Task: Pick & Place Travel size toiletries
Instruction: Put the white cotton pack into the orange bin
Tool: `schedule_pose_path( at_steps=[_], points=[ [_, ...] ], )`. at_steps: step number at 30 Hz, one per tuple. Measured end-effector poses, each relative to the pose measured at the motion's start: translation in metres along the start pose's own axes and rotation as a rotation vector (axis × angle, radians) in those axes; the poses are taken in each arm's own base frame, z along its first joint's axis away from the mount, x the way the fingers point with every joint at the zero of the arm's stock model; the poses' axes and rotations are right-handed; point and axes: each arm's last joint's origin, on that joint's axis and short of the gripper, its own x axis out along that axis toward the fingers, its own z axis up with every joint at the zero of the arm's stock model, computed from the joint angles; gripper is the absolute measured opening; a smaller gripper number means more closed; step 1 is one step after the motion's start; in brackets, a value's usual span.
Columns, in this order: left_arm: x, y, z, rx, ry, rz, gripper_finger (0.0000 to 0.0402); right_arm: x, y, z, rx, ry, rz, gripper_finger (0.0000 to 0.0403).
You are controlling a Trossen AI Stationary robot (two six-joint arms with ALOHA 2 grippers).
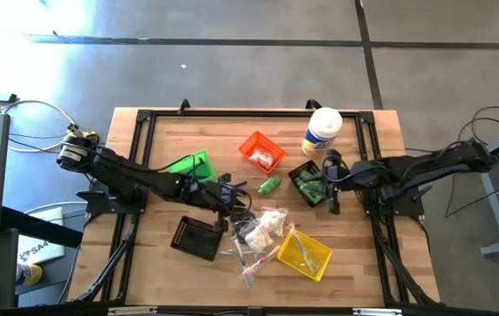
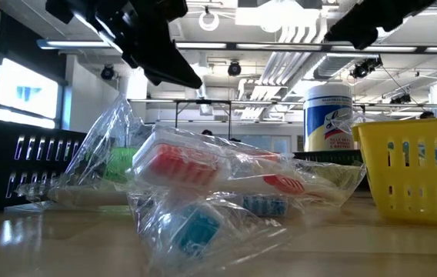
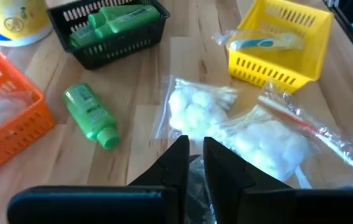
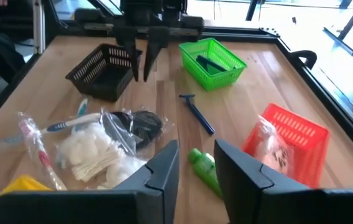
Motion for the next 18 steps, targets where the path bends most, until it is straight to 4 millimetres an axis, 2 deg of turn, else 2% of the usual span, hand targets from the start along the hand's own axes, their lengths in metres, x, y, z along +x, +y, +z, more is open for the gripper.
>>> schedule_pose_path(
  at_steps=[7, 18],
  points=[
    [-0.002, -0.010, 0.006, -0.025, 0.037, -0.001, 0.0044, -0.014, -0.006, -0.031, 0.008, -0.055, 0.000, 0.0046],
    [-0.002, -0.037, -0.002, -0.087, 0.035, 0.003, 0.0044, -0.031, -0.013, -0.064, -0.002, -0.306, 0.008, 0.0010]
  ],
)
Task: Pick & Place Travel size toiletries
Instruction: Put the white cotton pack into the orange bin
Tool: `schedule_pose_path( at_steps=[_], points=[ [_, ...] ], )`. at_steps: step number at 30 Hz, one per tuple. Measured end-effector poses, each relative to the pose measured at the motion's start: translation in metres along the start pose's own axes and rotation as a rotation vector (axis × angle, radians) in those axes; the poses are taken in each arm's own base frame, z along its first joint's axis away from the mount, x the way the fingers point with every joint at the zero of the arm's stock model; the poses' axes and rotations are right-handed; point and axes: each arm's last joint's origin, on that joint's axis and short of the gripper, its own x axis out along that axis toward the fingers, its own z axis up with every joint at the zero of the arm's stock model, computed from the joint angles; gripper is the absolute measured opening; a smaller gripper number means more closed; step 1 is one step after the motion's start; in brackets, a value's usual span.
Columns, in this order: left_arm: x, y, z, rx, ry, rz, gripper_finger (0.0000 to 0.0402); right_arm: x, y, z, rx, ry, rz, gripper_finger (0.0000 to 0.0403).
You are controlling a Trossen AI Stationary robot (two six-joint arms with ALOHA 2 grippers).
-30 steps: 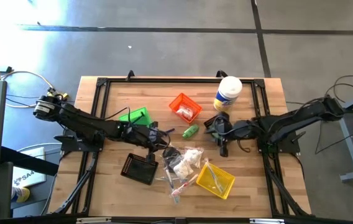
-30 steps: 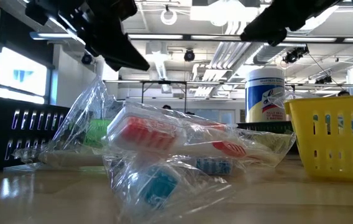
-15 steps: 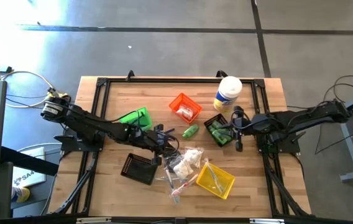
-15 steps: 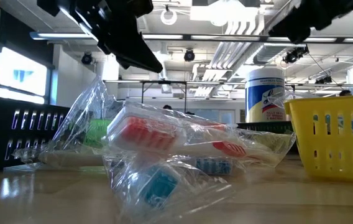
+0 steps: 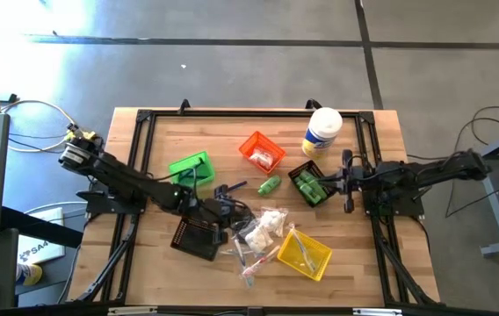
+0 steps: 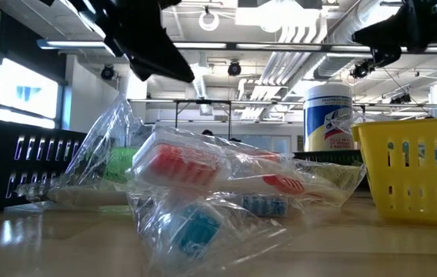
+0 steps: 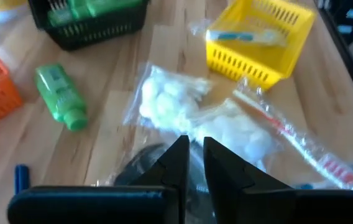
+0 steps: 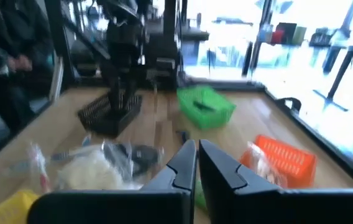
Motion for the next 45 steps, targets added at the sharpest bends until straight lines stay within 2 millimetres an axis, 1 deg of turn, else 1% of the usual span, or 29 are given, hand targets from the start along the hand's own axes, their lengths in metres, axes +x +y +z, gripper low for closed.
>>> schedule_pose_path(
  at_steps=[2, 4, 6, 8, 10, 12, 14, 17, 19, 21, 22, 24, 27, 31, 33, 35, 40, 45],
  points=[
    [0.004, -0.005, -0.002, -0.001, -0.002, 0.010, 0.0044, -0.001, 0.000, -0.010, -0.007, -0.026, 0.005, 0.0009],
    [0.005, -0.008, -0.009, 0.006, 0.030, 0.022, 0.0044, -0.001, 0.000, -0.019, -0.004, -0.041, 0.004, 0.0009],
    [0.011, -0.011, -0.007, -0.013, 0.022, 0.020, 0.0044, -0.002, 0.000, -0.026, 0.018, -0.043, 0.003, 0.0009],
    [0.014, -0.011, -0.010, -0.003, 0.063, 0.034, 0.0044, -0.002, 0.000, -0.032, 0.043, -0.038, 0.003, 0.0009],
    [0.020, -0.015, -0.003, 0.001, 0.076, 0.033, 0.0044, -0.002, 0.000, -0.035, 0.053, -0.035, 0.007, 0.0009],
    [0.020, -0.017, 0.001, 0.029, 0.136, 0.053, 0.0044, -0.002, 0.001, -0.036, 0.056, -0.042, 0.016, 0.0009],
    [0.023, -0.021, 0.011, 0.070, 0.180, 0.065, 0.0044, -0.002, 0.000, -0.034, 0.061, -0.057, 0.018, 0.0009],
    [0.023, -0.022, 0.015, 0.152, 0.310, 0.099, 0.0044, -0.002, 0.001, -0.033, 0.064, -0.071, 0.027, 0.0009],
    [0.024, -0.026, 0.025, 0.152, 0.300, 0.095, 0.0044, -0.003, 0.001, -0.032, 0.065, -0.073, 0.031, 0.0009],
    [0.022, -0.028, 0.030, 0.152, 0.308, 0.090, 0.0044, -0.003, 0.001, -0.032, 0.066, -0.076, 0.033, 0.0009],
    [0.023, -0.029, 0.034, 0.137, 0.291, 0.072, 0.0044, -0.003, 0.001, -0.032, 0.065, -0.073, 0.035, 0.0009],
    [0.023, -0.031, 0.035, 0.096, 0.296, 0.055, 0.0044, -0.002, 0.001, -0.032, 0.067, -0.081, 0.036, 0.0009],
    [0.023, -0.032, 0.039, -0.027, 0.266, 0.052, 0.0044, -0.002, 0.001, -0.032, 0.067, -0.080, 0.043, 0.0009],
    [0.024, -0.029, 0.039, -0.125, 0.298, 0.029, 0.0051, -0.002, 0.002, -0.031, 0.058, -0.082, 0.072, 0.0009],
    [0.024, -0.027, 0.039, -0.179, 0.312, 0.018, 0.0066, -0.002, 0.002, -0.031, 0.050, -0.086, 0.079, 0.0009],
    [0.026, -0.021, 0.041, -0.234, 0.308, 0.034, 0.0090, -0.002, 0.002, -0.031, 0.044, -0.090, 0.080, 0.0009],
    [0.029, -0.009, 0.044, -0.359, 0.298, 0.077, 0.0163, -0.002, 0.002, -0.030, 0.039, -0.093, 0.080, 0.0009],
    [0.031, -0.001, 0.046, -0.428, 0.291, 0.101, 0.0232, -0.002, 0.002, -0.031, 0.037, -0.089, 0.080, 0.0009]
  ],
)
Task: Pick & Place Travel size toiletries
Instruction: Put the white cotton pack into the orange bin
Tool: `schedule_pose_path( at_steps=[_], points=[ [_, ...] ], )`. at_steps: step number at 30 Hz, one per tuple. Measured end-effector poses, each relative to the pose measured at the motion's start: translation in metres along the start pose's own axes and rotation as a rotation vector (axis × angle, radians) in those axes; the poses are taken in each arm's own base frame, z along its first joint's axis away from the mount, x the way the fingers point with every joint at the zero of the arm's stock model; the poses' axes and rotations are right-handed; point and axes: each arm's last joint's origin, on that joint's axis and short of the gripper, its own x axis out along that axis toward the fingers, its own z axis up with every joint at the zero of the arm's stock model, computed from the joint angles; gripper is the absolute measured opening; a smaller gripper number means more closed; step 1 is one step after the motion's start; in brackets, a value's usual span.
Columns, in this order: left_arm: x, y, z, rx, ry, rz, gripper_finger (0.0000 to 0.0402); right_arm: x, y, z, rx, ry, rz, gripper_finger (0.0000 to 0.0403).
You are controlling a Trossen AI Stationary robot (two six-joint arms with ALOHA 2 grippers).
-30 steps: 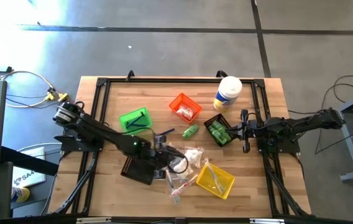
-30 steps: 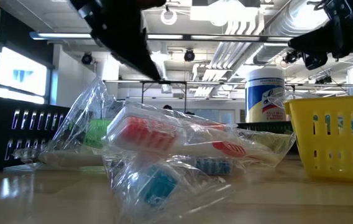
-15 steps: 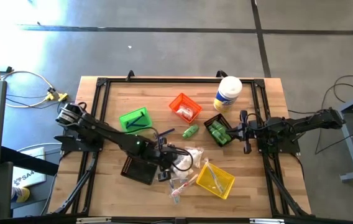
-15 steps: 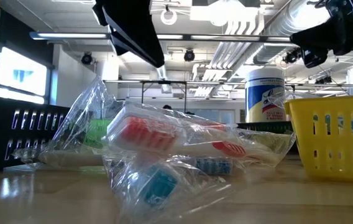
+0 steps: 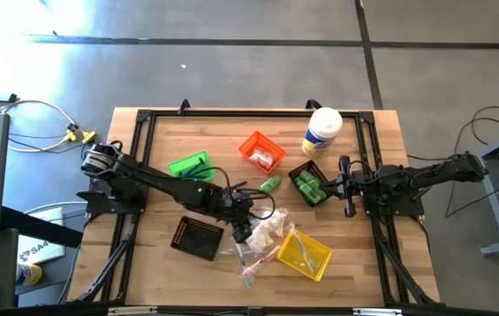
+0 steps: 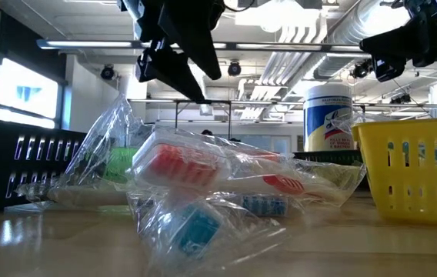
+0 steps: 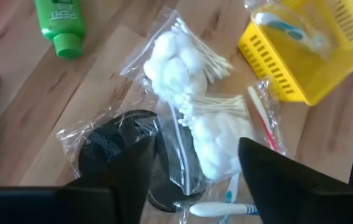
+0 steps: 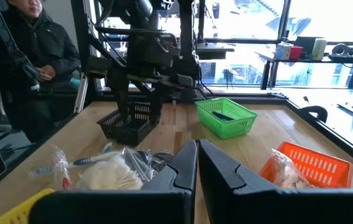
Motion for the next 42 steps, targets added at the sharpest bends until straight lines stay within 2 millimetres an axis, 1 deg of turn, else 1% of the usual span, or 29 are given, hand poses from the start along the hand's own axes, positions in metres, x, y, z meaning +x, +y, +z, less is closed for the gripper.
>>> schedule_pose_path(
  at_steps=[6, 8, 11, 15, 17, 20, 24, 27, 29, 31, 33, 36, 38, 40, 42],
  points=[
    [0.001, 0.001, 0.000, -0.064, 0.001, 0.002, 0.0296, 0.000, 0.000, 0.000, -0.006, 0.000, 0.000, 0.0009],
    [0.007, 0.000, -0.001, -0.065, 0.007, 0.008, 0.0311, 0.000, 0.000, 0.000, -0.007, 0.000, 0.000, 0.0009],
    [0.010, 0.001, -0.003, -0.061, 0.017, 0.019, 0.0323, 0.000, 0.000, 0.000, -0.007, 0.001, 0.000, 0.0009],
    [0.015, 0.002, -0.004, -0.060, 0.021, 0.024, 0.0325, 0.000, 0.000, 0.000, -0.007, 0.001, 0.000, 0.0009],
    [0.019, -0.001, -0.003, -0.089, 0.016, -0.007, 0.0325, 0.000, 0.000, 0.000, -0.008, 0.002, -0.001, 0.0009],
    [0.020, -0.001, -0.006, -0.112, 0.066, -0.027, 0.0326, 0.000, 0.000, 0.000, -0.007, 0.001, -0.001, 0.0009],
    [0.029, 0.001, -0.010, -0.126, 0.090, -0.009, 0.0326, 0.000, 0.000, 0.000, -0.007, 0.001, -0.001, 0.0009],
    [0.037, -0.002, -0.008, -0.143, 0.072, -0.029, 0.0326, 0.000, 0.000, 0.000, -0.007, 0.001, -0.001, 0.0009],
    [0.041, 0.001, -0.012, -0.145, 0.097, -0.002, 0.0326, 0.000, 0.000, 0.000, -0.007, 0.000, 0.000, 0.0009],
    [0.050, -0.002, -0.012, -0.161, 0.078, -0.027, 0.0326, 0.000, 0.000, 0.000, -0.008, 0.002, -0.001, 0.0009],
    [0.052, 0.000, -0.014, -0.161, 0.098, -0.007, 0.0326, 0.000, 0.000, 0.000, -0.007, -0.004, 0.000, 0.0009],
    [0.061, -0.003, -0.014, -0.167, 0.078, -0.029, 0.0326, 0.000, 0.000, 0.000, -0.008, 0.003, -0.001, 0.0009],
    [0.062, 0.000, -0.018, -0.165, 0.107, -0.013, 0.0326, 0.000, 0.000, 0.000, -0.007, 0.000, -0.001, 0.0009],
    [0.069, -0.003, -0.016, -0.172, 0.092, -0.047, 0.0326, 0.000, 0.000, 0.000, -0.007, 0.001, -0.001, 0.0009],
    [0.071, -0.001, -0.019, -0.170, 0.111, -0.031, 0.0326, 0.000, 0.000, 0.000, -0.007, 0.000, 0.000, 0.0009]
  ],
)
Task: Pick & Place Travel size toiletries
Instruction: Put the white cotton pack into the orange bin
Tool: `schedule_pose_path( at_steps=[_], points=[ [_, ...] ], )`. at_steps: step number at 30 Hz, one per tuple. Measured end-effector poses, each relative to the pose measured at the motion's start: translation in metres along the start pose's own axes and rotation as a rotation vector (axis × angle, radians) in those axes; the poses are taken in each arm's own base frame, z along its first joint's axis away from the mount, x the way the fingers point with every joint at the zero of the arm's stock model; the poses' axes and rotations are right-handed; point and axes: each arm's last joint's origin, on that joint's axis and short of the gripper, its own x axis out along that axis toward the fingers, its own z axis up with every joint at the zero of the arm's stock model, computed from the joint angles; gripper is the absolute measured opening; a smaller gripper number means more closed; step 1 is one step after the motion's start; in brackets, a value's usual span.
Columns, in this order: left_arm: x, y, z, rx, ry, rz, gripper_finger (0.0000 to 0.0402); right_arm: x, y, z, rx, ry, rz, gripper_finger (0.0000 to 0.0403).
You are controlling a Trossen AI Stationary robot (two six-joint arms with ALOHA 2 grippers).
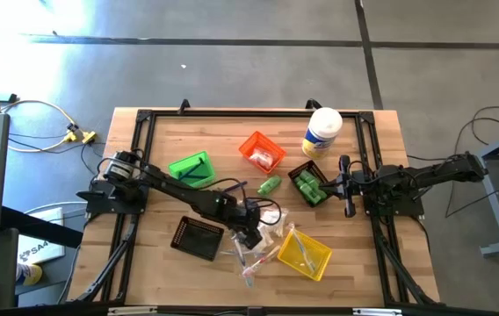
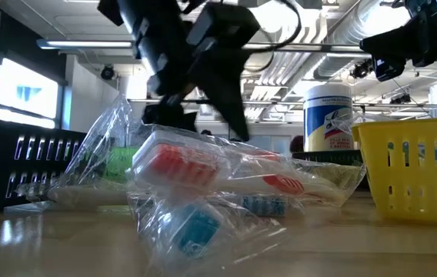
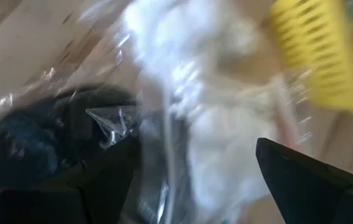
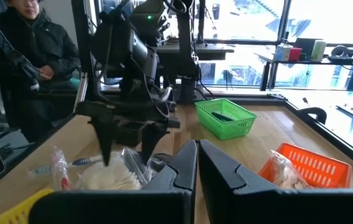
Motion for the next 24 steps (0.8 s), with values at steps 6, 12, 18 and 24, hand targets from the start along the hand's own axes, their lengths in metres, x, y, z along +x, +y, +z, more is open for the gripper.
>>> schedule_pose_path(
  at_steps=[6, 12, 18, 24],
  points=[
    [-0.0002, -0.0006, 0.0004, 0.000, -0.003, -0.005, 0.0325, 0.0000, 0.0000, -0.0001, 0.000, 0.001, -0.001, 0.0009],
    [-0.0002, -0.0002, 0.0001, 0.000, 0.002, -0.003, 0.0280, 0.0000, -0.0001, 0.0000, 0.000, 0.000, -0.001, 0.0009],
    [-0.0001, -0.0003, 0.0001, 0.000, 0.001, -0.005, 0.0203, 0.0000, 0.0000, 0.0000, 0.000, 0.000, 0.000, 0.0009],
    [-0.0001, -0.0003, 0.0001, 0.000, 0.001, -0.004, 0.0137, 0.0000, 0.0000, -0.0001, 0.000, 0.001, -0.001, 0.0009]
  ],
)
